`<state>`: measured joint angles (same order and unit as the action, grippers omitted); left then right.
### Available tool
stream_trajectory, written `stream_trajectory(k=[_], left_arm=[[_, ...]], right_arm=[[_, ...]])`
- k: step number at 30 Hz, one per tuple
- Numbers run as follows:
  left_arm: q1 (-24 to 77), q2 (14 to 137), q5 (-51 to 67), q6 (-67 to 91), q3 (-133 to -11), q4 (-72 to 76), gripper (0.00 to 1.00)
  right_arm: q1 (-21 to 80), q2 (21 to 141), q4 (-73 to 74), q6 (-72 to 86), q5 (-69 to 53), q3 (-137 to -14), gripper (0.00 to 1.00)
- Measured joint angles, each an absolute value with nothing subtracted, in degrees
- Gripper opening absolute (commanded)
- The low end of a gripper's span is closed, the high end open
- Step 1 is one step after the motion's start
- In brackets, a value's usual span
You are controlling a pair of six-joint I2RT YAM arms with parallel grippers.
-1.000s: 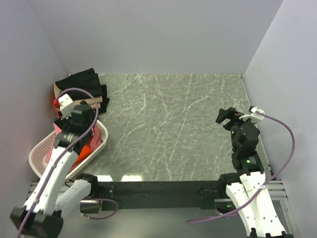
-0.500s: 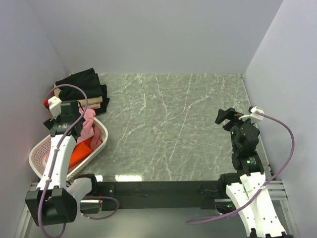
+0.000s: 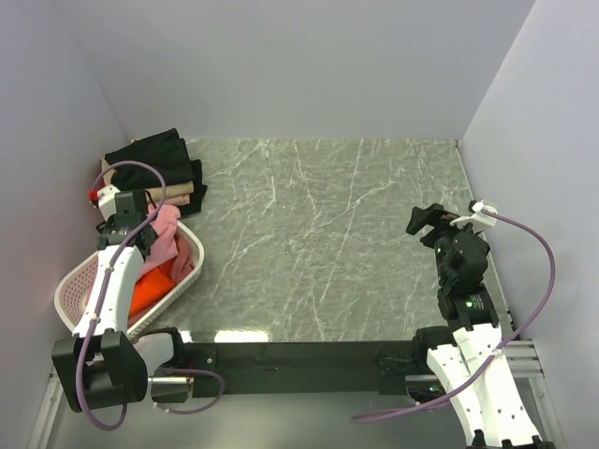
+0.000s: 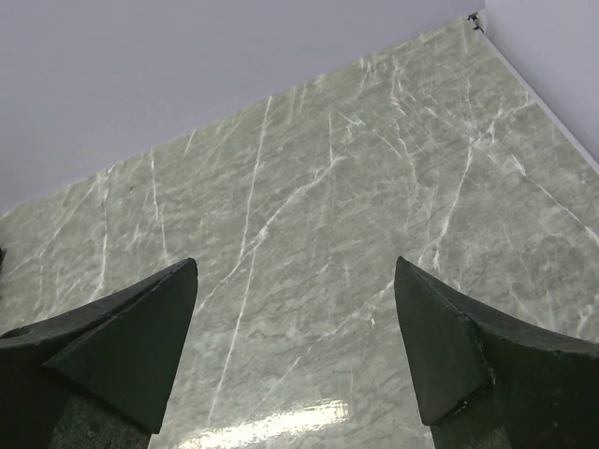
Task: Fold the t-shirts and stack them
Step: Grab the tshirt from the pile, then move the tshirt to the center of the board
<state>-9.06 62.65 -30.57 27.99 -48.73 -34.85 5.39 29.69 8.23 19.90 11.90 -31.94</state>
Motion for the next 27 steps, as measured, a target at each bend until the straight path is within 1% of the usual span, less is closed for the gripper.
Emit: stream_trajectory(k=[5, 6, 7, 8, 9, 10, 15, 18, 20, 23, 24, 25, 27], left_arm=[[-9.3, 64.6, -29.71, 27.88, -48.75, -34.52, 0.63], [-9.34, 65.41, -29.58, 27.88, -48.75, -34.57, 0.6], [-9.37, 66.17, -29.36, 27.88, -48.75, -34.54, 0.55], [-9.39, 66.81, -29.17, 27.92, -48.75, -34.54, 0.3], [-9.43, 67.22, -28.95, 28.18, -48.75, -34.52, 0.13], [-9.45, 67.53, -28.64, 28.05, -48.75, -34.54, 0.01], [-9.56, 66.76, -27.75, 26.92, -49.74, -35.79, 0.01], [-9.61, 64.64, -25.82, 26.61, -55.35, -38.85, 0.0], [-9.65, 63.79, -22.28, 26.63, -62.85, -41.23, 0.01], [-8.47, 63.77, -13.02, 26.79, -78.48, -41.5, 0.01], [-7.4, 63.83, -10.76, 26.81, -82.15, -41.25, 0.01], [-5.13, 64.38, -7.29, 26.85, -87.92, -40.75, 0.01], [0.01, 65.95, -1.96, 26.94, -95.7, -39.46, 0.01]], right_arm=[[5.37, 29.74, 8.25, 19.9, 11.86, -31.94, 0.91], [5.37, 29.74, 8.25, 19.9, 11.73, -31.92, 0.91], [5.37, 29.76, 8.25, 19.9, 11.6, -31.94, 0.91], [5.39, 29.76, 8.25, 19.9, 11.53, -31.94, 0.91], [5.37, 29.76, 8.25, 19.9, 11.46, -31.92, 0.91], [5.39, 29.76, 8.25, 19.92, 11.46, -31.94, 0.91], [5.37, 29.76, 8.27, 19.92, 11.46, -31.94, 0.91], [5.37, 29.95, 8.27, 19.92, 11.44, -31.94, 0.91], [5.37, 30.35, 8.27, 19.92, 11.46, -31.97, 0.91], [5.37, 31.03, 8.67, 19.92, 11.51, -32.14, 0.9], [5.37, 31.18, 8.73, 19.92, 11.53, -32.25, 0.9], [5.39, 31.35, 8.78, 19.92, 11.53, -32.38, 0.9], [5.37, 31.55, 8.82, 19.92, 11.57, -32.71, 0.9]])
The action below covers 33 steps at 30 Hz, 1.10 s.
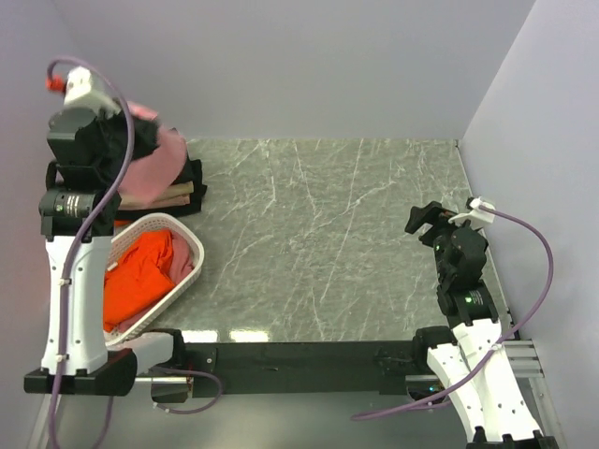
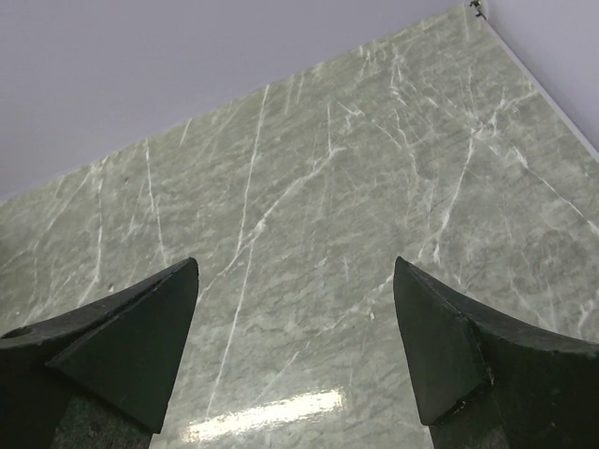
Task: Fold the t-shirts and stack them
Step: Move the tshirt to the center of the board, then flatten the tshirt out
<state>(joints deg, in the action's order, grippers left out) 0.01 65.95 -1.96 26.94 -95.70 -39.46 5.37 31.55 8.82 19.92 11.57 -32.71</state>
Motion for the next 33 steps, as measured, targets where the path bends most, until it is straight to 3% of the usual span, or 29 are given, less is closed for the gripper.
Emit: stream_trajectory(k=[5, 9, 12, 13, 14, 16, 24, 33], left_arm=[[12.95, 72.14, 14.02, 29.76, -108.73, -30.65, 0.0], [19.92, 77.23, 18.15, 31.11, -110.93, -26.7, 0.01], [23.55, 79.68, 17.43, 31.16, -106.67, -25.69, 0.2], [24.36, 80.03, 16.47, 31.05, -104.49, -25.61, 0.51], [25.3, 80.18, 15.05, 30.92, -101.21, -25.69, 0.67], [26.87, 80.62, 11.44, 31.59, -93.69, -25.61, 0.82], [32.73, 85.8, 1.08, 34.17, -71.24, -26.06, 0.87], [50.94, 90.94, -4.08, 37.08, -68.82, -17.67, 0.9]], right_arm=[[5.37, 31.68, 8.82, 19.92, 12.1, -32.82, 0.9], [5.37, 32.25, 8.86, 19.92, 12.69, -33.01, 0.9], [5.37, 32.56, 8.91, 19.92, 12.88, -33.15, 0.91], [5.37, 32.75, 8.93, 19.92, 12.93, -33.15, 0.91], [5.37, 32.82, 8.93, 19.92, 12.95, -33.15, 0.91], [5.37, 33.06, 9.08, 19.92, 12.95, -33.23, 0.91], [5.37, 37.23, 9.04, 19.86, 10.35, -33.87, 0.87], [5.5, 51.51, 12.73, 21.89, 4.67, -36.64, 0.78]])
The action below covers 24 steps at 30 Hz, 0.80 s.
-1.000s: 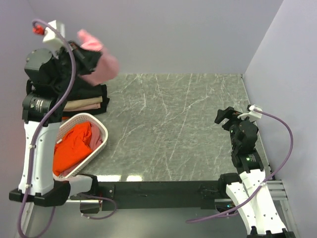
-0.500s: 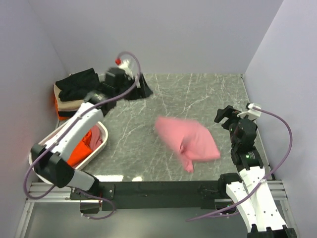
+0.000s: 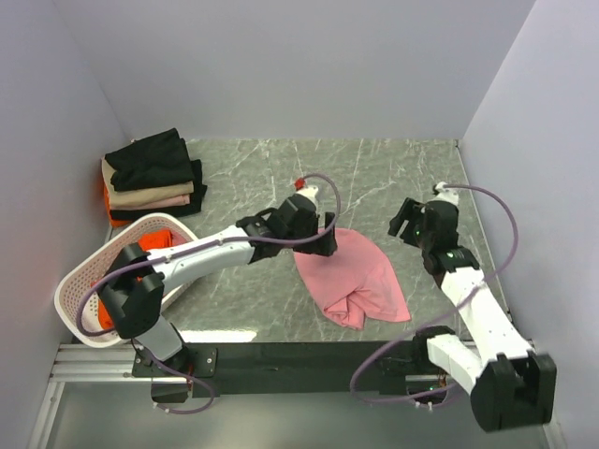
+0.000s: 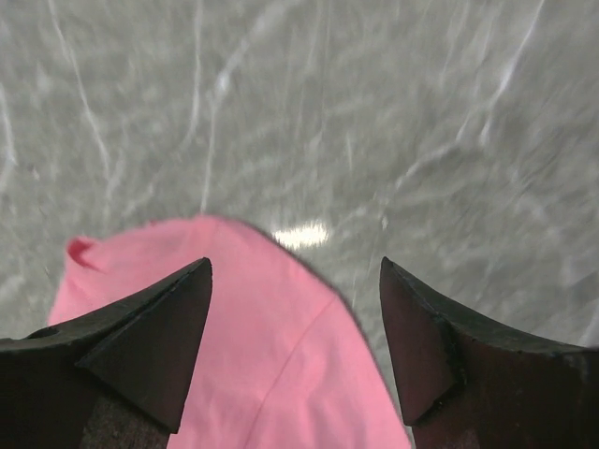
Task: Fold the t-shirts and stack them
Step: Flatten the tshirt out
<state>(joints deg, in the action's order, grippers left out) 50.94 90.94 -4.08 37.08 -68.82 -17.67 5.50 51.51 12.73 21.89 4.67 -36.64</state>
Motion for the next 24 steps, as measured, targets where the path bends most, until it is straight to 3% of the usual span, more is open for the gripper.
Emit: stream_trajectory(k=[7, 17, 24], left_arm=[[52.12, 94.91, -8.51, 39.75, -65.21, -15.33, 0.94], [48.34, 91.94, -9.96, 40.23, -57.69, -12.88, 0.96], [48.01, 86.67, -9.93, 41.45, -52.29, -12.14, 0.98]], right_arm=[[10.24, 64.95, 15.66, 24.16, 2.0, -38.17, 0.78], [15.75, 85.36, 17.02, 24.34, 3.38, -52.66, 0.78], [15.75, 90.04, 19.31, 23.73, 2.09, -54.06, 0.78]])
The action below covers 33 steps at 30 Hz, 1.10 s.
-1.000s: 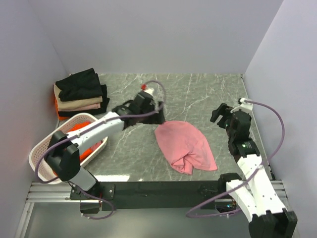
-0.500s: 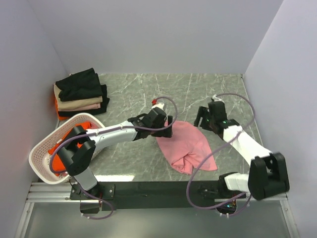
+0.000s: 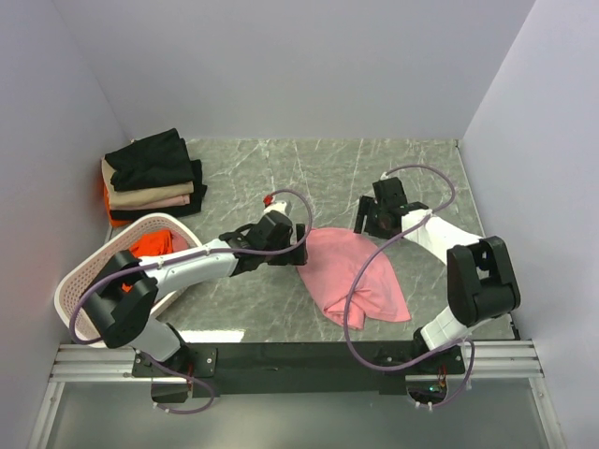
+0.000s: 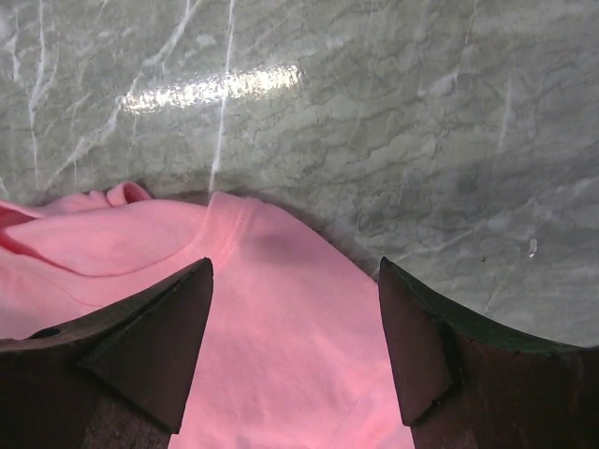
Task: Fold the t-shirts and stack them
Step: Flatten the tshirt out
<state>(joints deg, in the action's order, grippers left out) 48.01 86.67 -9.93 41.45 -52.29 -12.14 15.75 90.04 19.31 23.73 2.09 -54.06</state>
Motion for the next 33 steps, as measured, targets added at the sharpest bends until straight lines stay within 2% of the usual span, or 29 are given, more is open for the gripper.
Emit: stream_trajectory(k=[10, 13, 14, 16, 18, 19, 24, 27, 33], left_arm=[[47.42, 82.76, -10.0, 41.6, -51.53, -12.38, 0.99], [47.31, 81.25, -10.35, 41.58, -51.51, -13.13, 0.99], [47.2, 80.71, -10.41, 41.58, -51.46, -13.28, 0.99], [46.96, 79.46, -10.59, 41.6, -51.27, -13.63, 0.99], [46.65, 78.17, -10.87, 41.63, -50.92, -14.11, 0.99], [46.46, 77.52, -11.03, 41.65, -50.72, -14.48, 0.99], [45.93, 75.13, -11.51, 41.39, -49.69, -14.83, 0.99], [45.93, 73.3, -11.55, 40.73, -49.17, -14.92, 0.99], [45.93, 70.63, -12.38, 38.02, -49.23, -14.92, 0.99]], right_arm=[[15.75, 94.17, 19.42, 21.65, -1.28, -54.06, 0.73], [15.75, 95.96, 19.46, 20.93, -2.42, -54.24, 0.67], [15.75, 95.96, 19.25, 20.58, -2.81, -54.37, 0.55], [15.75, 96.09, 19.31, 20.05, -3.6, -54.41, 0.44], [15.75, 96.31, 19.35, 19.44, -4.75, -54.39, 0.18], [15.75, 96.38, 19.38, 19.35, -5.5, -54.39, 0.0], [15.75, 96.42, 21.67, 18.96, -8.03, -55.57, 0.0], [15.75, 96.12, 26.24, 18.7, -8.27, -60.77, 0.0], [16.32, 91.72, 34.5, 18.57, -6.98, -83.68, 0.0]])
